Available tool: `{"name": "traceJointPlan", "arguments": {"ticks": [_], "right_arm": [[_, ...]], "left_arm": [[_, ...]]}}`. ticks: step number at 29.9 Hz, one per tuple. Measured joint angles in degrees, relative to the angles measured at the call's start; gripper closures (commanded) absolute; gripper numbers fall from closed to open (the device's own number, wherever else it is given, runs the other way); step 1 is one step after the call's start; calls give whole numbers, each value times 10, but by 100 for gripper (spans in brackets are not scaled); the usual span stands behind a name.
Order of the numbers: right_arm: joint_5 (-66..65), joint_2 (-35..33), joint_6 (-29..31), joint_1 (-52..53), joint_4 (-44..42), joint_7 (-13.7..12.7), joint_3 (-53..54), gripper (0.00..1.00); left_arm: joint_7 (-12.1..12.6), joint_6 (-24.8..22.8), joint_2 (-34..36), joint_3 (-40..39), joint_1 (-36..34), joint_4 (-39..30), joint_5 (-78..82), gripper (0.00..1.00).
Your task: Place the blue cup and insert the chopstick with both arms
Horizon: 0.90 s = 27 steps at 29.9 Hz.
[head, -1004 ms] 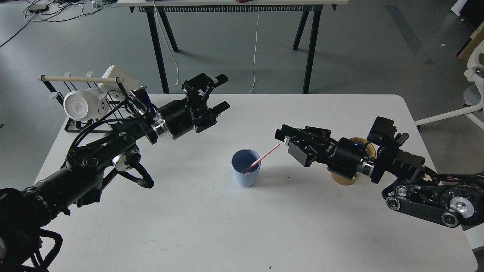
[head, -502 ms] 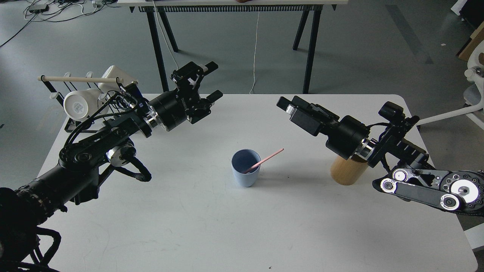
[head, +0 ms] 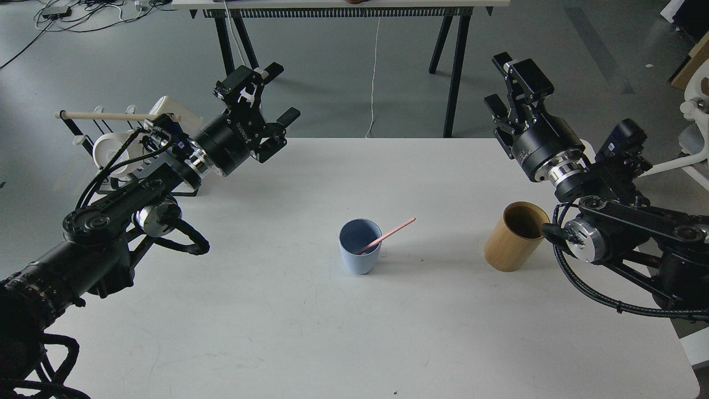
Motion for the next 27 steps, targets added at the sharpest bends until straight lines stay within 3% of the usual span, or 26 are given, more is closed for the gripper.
{"name": "traceJointPlan", "arguments": {"ticks": [7, 10, 16, 27], "right_arm": [[65, 4, 298, -22, -90, 0, 26, 1], [66, 8, 359, -20, -116, 0, 27, 1], [66, 9, 368, -17, -129, 0, 34, 1], [66, 54, 320, -23, -183, 0, 45, 1]], "left_arm": [[0, 0, 14, -2, 4, -4, -3, 6], [0, 0, 20, -7, 7, -5, -4, 6], [0, 0, 25, -16, 25, -4, -5, 5], [0, 0, 24, -17, 31, -2, -4, 5]]}}
